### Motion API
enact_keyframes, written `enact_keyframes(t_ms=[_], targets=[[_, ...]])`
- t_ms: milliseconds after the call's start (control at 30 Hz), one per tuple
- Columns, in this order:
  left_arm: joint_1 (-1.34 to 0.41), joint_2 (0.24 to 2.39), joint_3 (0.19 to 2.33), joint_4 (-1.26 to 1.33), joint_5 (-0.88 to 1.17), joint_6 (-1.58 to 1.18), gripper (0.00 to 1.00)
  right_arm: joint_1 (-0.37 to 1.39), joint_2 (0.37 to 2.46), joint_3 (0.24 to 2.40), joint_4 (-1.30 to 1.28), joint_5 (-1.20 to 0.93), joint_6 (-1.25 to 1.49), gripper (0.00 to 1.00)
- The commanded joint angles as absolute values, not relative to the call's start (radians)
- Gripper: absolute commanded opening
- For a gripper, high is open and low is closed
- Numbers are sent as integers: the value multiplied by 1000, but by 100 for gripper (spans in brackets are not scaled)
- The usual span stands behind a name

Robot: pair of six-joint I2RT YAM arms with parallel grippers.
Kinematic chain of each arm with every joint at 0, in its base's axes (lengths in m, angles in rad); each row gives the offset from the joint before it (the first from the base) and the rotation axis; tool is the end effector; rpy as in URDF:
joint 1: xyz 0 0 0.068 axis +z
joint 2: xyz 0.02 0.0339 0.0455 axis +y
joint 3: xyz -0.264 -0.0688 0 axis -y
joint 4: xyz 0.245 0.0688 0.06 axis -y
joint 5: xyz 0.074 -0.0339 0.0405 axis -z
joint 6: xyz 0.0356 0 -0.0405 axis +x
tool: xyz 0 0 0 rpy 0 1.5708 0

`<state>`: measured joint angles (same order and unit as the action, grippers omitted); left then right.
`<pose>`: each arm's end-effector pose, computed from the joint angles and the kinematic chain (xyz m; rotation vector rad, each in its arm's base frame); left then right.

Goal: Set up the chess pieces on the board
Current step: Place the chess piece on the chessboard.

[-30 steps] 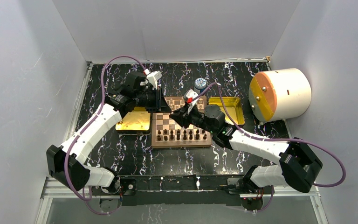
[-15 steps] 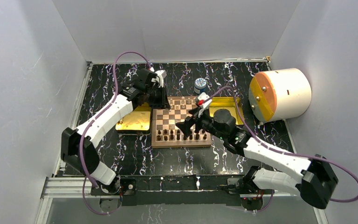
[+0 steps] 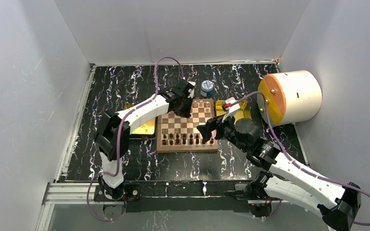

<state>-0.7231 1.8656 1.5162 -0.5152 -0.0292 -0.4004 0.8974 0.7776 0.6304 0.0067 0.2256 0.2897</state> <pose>0.3145 -0.2762 0.2552 0.3869 2.4603 -0.4581 0.1251 0.1441 0.3069 -0.3589 1.7194 0.6850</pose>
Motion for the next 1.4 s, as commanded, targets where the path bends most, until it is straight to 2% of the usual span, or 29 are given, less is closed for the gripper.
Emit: enact_keyframes(t_ms=[0,267,467,967,1167,1300,1367], targets=[[-752,1897,1565,-473,-107,-401,5,897,750,670,-42,253,310,99],[-762,1946,1541,-406,-117,-428,7,897,741,673,-58,232,281,99],[-761,1959,1527,-398,-121,-420,14,898,739,678,-76,267,288,99],[-762,1984,1523,-394,-117,-419,15,898,749,714,-113,319,335,99],[-761,1978,1534,-402,-120,-413,20,898,752,723,-126,336,357,99],[-762,1967,1539,-411,-131,-411,28,897,753,730,-142,349,380,99],[-761,1961,1540,-414,-132,-411,29,897,755,736,-153,354,388,99]])
